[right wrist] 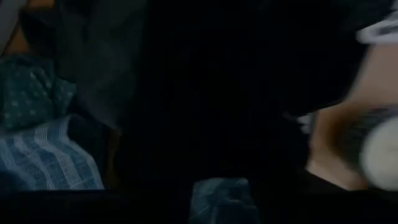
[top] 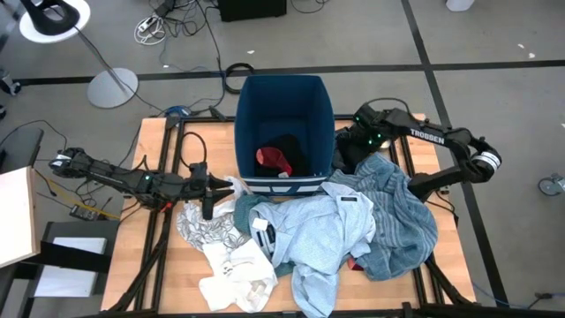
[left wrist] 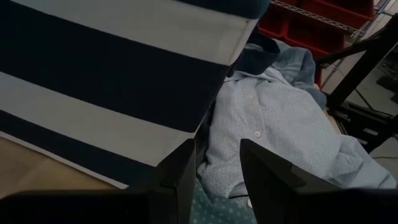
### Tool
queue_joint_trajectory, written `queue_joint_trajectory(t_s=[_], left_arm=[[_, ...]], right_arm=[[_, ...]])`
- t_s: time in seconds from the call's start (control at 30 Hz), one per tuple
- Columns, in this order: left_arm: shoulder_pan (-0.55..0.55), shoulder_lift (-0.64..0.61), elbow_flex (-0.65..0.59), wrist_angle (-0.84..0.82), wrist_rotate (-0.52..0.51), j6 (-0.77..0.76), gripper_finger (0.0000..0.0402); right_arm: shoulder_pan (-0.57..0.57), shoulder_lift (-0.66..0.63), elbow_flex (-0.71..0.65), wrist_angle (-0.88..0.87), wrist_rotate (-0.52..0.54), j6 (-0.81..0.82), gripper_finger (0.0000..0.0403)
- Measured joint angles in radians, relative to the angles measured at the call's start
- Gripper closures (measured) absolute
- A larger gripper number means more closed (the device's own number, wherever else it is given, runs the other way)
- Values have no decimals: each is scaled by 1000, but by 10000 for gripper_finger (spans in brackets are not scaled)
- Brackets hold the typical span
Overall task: Sort clothes
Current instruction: Put the right black boxer into the blue bin
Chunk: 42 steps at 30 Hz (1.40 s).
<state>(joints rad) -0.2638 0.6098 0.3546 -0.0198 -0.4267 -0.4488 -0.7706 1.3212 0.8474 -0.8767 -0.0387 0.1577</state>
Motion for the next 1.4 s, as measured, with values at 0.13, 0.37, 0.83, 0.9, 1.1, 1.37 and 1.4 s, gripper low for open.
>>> queue_joint_trajectory(t_s=[0.13,0.37,0.83,0.9,1.1,1.37,1.4], left_arm=[[0,0,0,2,-2,-1,270],[0,0,0,0,83,-31,270],[0,61,0,-1,68,-30,270],[0,85,0,12,64,-32,270],[0,143,0,61,63,-30,270],[0,156,0,65,63,-38,270],[0,156,0,68,63,-43,270]], right_arm=[[21,0,-32,47,-23,-3,368],[52,-80,111,-142,118,18,398],[281,-227,796,-455,437,178,402],[318,-210,867,-397,446,156,402],[412,-117,1002,-128,440,21,402],[455,63,1147,220,334,-163,403],[454,88,1164,232,311,-167,403]])
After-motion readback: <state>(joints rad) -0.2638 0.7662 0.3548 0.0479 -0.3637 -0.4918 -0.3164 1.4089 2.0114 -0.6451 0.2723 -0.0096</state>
